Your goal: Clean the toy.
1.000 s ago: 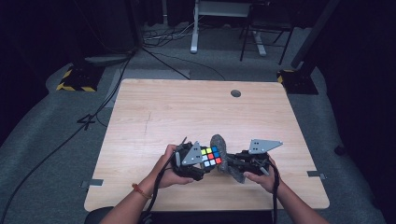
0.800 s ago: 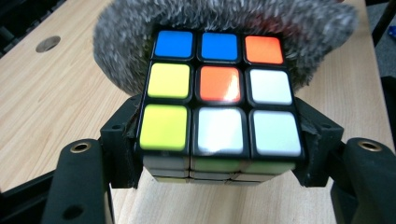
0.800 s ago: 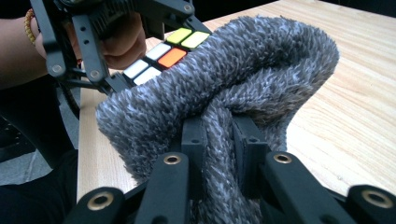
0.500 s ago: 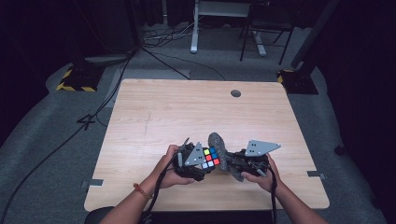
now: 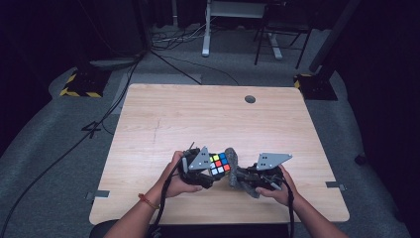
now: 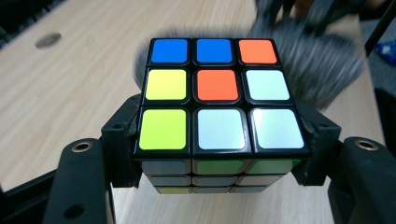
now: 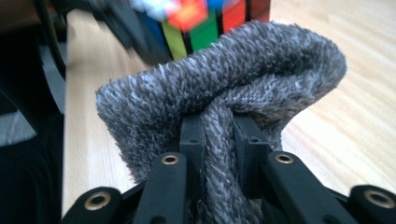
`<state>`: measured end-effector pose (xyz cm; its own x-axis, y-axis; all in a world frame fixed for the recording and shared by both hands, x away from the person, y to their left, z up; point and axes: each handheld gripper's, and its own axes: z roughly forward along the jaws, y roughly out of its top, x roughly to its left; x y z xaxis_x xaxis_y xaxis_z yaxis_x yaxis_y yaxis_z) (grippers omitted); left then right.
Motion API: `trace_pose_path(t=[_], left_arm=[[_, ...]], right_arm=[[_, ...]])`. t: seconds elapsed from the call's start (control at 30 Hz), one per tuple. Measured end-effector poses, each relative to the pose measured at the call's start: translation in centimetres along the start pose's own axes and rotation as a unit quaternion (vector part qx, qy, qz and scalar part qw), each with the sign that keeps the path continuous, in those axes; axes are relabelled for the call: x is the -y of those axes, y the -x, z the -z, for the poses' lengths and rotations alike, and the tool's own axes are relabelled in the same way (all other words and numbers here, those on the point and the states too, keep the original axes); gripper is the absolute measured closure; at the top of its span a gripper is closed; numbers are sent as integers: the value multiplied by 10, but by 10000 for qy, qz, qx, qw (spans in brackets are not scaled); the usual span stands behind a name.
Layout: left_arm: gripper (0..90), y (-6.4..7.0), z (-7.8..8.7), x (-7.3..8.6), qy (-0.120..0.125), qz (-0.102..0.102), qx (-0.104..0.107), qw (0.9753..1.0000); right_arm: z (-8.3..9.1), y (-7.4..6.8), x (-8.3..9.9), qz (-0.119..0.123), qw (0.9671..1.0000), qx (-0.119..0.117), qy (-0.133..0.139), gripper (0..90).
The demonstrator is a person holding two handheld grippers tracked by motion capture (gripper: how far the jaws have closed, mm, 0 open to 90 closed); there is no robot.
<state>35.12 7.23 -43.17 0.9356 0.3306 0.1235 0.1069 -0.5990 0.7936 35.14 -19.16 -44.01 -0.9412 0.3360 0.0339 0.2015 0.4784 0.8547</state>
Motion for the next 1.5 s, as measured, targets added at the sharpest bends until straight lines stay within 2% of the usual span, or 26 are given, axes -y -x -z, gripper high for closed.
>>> trace_pose_path(t=[0.07, 0.17, 0.23, 0.33, 0.43, 0.5, 0.77, 0.87, 0.97, 1.13, 1.23, 1.4, 1.5], left_arm=[[334, 2, -3, 0, -53, -53, 53, 10000], [334, 6, -5, -3, -2, -77, 222, 9997], [334, 12, -6, -6, -15, -187, 279, 9994], [334, 17, -7, -9, 5, -280, 347, 9990], [334, 16, -3, -10, 102, -237, 376, 9990], [333, 15, 0, -10, 152, -222, 321, 9991], [333, 3, 9, -7, 278, -26, 104, 9996], [333, -2, 8, -4, 224, 40, -1, 9997], [333, -4, 6, -2, 149, 74, -41, 9999], [333, 1, -1, -2, 24, 24, 94, 10000], [333, 8, -5, -4, -8, -82, 232, 9997], [333, 15, -4, -9, 89, -194, 278, 9994], [333, 16, -1, -11, 209, -187, 304, 9991]], right_arm=[[1, -1, -3, 59, 9999, 91, 54, 765], [3, 2, -3, 30, 9997, 204, 143, 764], [5, 4, -4, -43, 9992, 323, 222, 764], [4, 7, -5, -70, 9988, 456, 166, 765], [1, 8, -2, -88, 9991, 415, -9, 765], [-3, 8, 0, -73, 9992, 348, -174, 765], [-8, 0, 3, 1, 9994, 113, -330, 764], [-7, -3, 2, 60, 9996, 71, -270, 763], [-2, -4, -1, 83, 9999, 54, -100, 763], [6, -4, -6, 116, 9996, 172, 174, 762], [10, -2, -6, 77, 9992, 253, 291, 761], [11, 2, -5, -11, 9989, 350, 308, 759], [6, 3, -3, -32, 9993, 349, 153, 758]])
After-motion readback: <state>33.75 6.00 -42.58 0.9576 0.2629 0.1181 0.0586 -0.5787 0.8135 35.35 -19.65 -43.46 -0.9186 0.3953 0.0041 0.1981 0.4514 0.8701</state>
